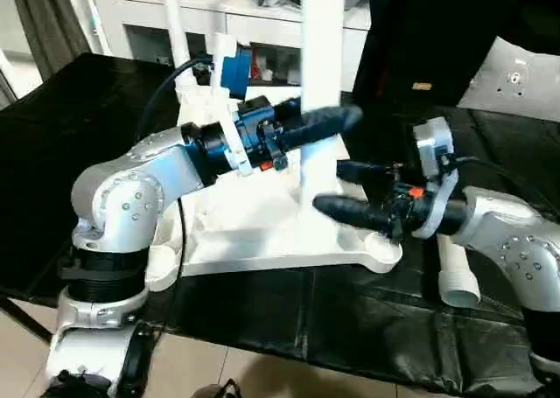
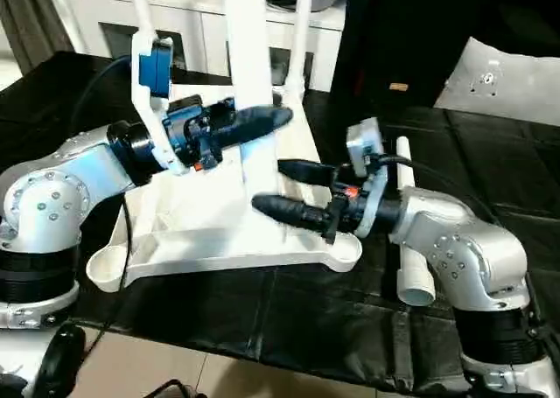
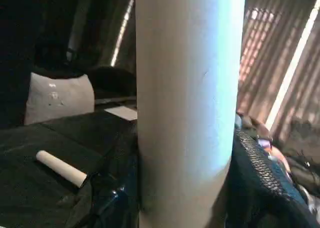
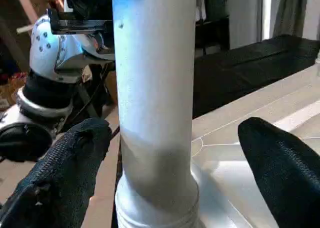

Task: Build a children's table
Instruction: Pick table leg

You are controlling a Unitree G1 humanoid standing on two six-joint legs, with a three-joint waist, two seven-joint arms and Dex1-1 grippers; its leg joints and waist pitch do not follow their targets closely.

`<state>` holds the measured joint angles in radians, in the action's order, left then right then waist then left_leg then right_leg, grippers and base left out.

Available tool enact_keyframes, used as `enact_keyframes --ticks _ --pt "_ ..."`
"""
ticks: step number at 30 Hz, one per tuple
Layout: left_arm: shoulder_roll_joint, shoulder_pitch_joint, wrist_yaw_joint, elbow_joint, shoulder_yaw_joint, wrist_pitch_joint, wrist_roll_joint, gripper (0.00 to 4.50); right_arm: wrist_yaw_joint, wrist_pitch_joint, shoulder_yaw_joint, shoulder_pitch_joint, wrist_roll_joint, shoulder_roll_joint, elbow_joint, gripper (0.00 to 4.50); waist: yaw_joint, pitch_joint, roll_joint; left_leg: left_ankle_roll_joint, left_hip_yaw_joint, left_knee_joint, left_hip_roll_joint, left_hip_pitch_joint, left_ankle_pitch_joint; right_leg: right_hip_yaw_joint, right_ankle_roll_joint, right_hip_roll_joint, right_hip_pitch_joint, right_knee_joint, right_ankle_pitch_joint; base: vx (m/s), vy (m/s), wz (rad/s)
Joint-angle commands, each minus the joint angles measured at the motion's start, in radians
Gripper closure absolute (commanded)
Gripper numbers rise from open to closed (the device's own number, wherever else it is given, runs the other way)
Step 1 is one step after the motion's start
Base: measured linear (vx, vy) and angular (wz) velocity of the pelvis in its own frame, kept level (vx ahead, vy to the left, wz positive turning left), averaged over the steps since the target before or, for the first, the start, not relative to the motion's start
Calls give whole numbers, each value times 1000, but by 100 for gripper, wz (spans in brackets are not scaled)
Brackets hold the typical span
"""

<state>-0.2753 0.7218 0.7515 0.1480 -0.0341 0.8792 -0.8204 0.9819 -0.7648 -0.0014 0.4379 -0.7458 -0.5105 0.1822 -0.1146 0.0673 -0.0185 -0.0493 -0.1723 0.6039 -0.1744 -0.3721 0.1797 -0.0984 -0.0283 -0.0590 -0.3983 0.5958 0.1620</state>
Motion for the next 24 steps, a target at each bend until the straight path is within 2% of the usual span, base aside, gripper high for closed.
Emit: enact_keyframes --ticks 1,5,8,9,14,15,17,24 --pt "-11 22 33 34 40 -16 25 265 17 -6 16 15 10 -11 17 0 -3 -77 -10 22 17 -62 -52 13 136 56 -66 -90 52 -83 401 0 0 0" --pt "-31 25 48 40 86 -28 61 265 27 16 63 30 57 -25 9 0 -1 -77 -11 17 17 -61 -53 12 130 57 -70 -90 53 -80 389 0 0 0" --pt "-36 28 52 45 109 -38 75 265 19 9 79 38 62 -16 3 0 -1 -77 -12 15 17 -61 -52 12 131 57 -70 -91 54 -80 395 0 0 0" --pt "-35 29 52 44 110 -38 75 265 19 8 79 39 61 -16 2 27 -2 -77 -15 17 17 -61 -52 10 126 57 -70 -91 54 -80 393 0 0 0" --pt "-36 29 53 48 133 -61 103 265 15 -13 88 28 41 -1 12 54 -1 -77 -16 17 17 -61 -53 11 132 57 -71 -90 54 -81 391 0 0 0" --pt "-34 31 53 45 137 -69 111 265 21 -17 96 23 43 -2 15 78 -1 -77 -15 17 17 -61 -53 12 134 57 -71 -90 53 -81 393 0 0 0" --pt "-33 32 52 42 140 -79 119 265 23 -19 106 19 50 -4 17 85 -1 -76 -16 16 16 -61 -52 11 133 57 -67 -91 54 -82 397 0 0 0" --pt "-30 36 56 36 147 -89 127 265 7 -23 111 18 60 2 4 151 -2 -77 -14 11 17 -61 -52 11 130 57 -70 -91 54 -80 390 0 0 0"
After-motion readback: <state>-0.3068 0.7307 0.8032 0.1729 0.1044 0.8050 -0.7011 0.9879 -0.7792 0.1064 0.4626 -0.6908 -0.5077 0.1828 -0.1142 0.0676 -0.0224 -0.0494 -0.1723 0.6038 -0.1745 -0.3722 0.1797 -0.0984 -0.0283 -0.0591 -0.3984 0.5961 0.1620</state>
